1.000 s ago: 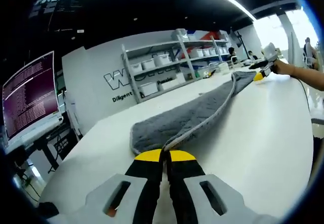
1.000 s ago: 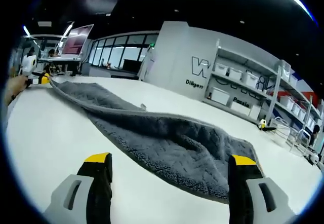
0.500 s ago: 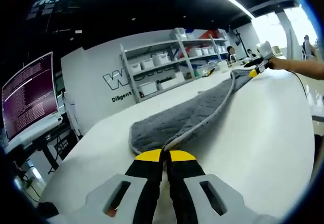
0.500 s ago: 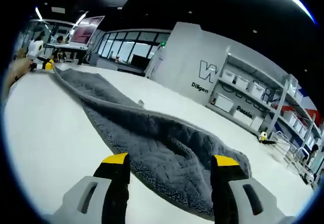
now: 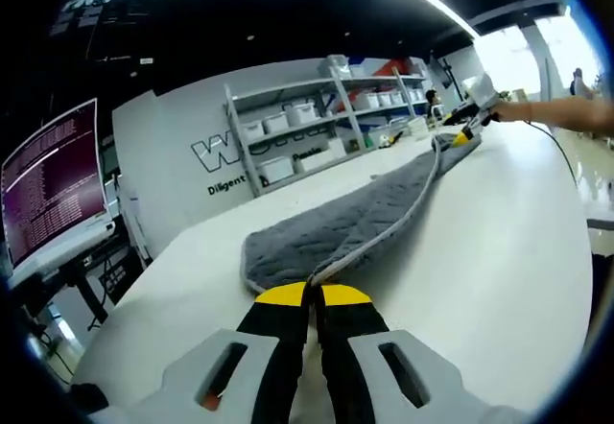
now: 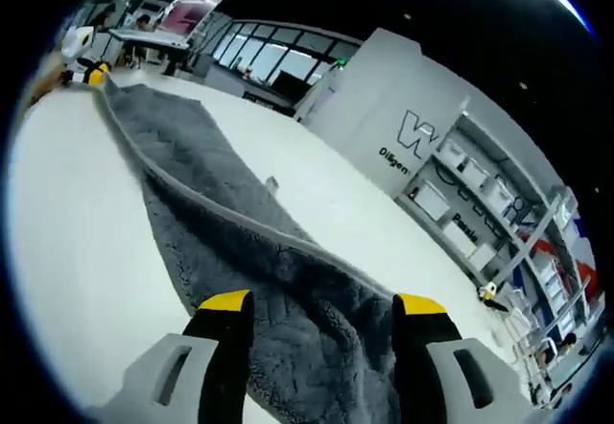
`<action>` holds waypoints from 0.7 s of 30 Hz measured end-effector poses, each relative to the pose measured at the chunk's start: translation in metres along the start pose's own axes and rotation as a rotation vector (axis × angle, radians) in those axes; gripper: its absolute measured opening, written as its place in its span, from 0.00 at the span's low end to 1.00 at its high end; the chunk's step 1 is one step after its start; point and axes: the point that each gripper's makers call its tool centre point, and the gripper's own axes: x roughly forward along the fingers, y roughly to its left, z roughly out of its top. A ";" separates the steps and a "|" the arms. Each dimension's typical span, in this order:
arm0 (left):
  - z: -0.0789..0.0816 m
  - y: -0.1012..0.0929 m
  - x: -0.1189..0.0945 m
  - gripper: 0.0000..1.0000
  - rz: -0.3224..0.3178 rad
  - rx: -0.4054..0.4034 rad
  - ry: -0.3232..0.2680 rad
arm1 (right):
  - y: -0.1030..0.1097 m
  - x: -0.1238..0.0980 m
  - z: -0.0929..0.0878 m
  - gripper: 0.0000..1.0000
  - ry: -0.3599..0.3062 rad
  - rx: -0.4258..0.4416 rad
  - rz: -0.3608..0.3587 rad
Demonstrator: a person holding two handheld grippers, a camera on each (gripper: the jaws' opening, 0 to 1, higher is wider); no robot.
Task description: Open the folded towel by lifting each exposed corner and separating the folded layers until the towel lies flat within the target outline without major curled edges
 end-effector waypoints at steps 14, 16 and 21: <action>0.003 0.003 -0.001 0.03 0.001 -0.018 -0.022 | -0.007 0.029 0.006 0.44 0.112 -0.125 0.039; 0.003 0.003 -0.001 0.03 0.000 -0.018 -0.021 | -0.003 0.032 0.005 0.36 0.128 -0.176 0.060; 0.003 0.002 -0.002 0.03 0.002 -0.021 -0.023 | 0.005 0.038 -0.001 0.14 0.134 -0.226 0.080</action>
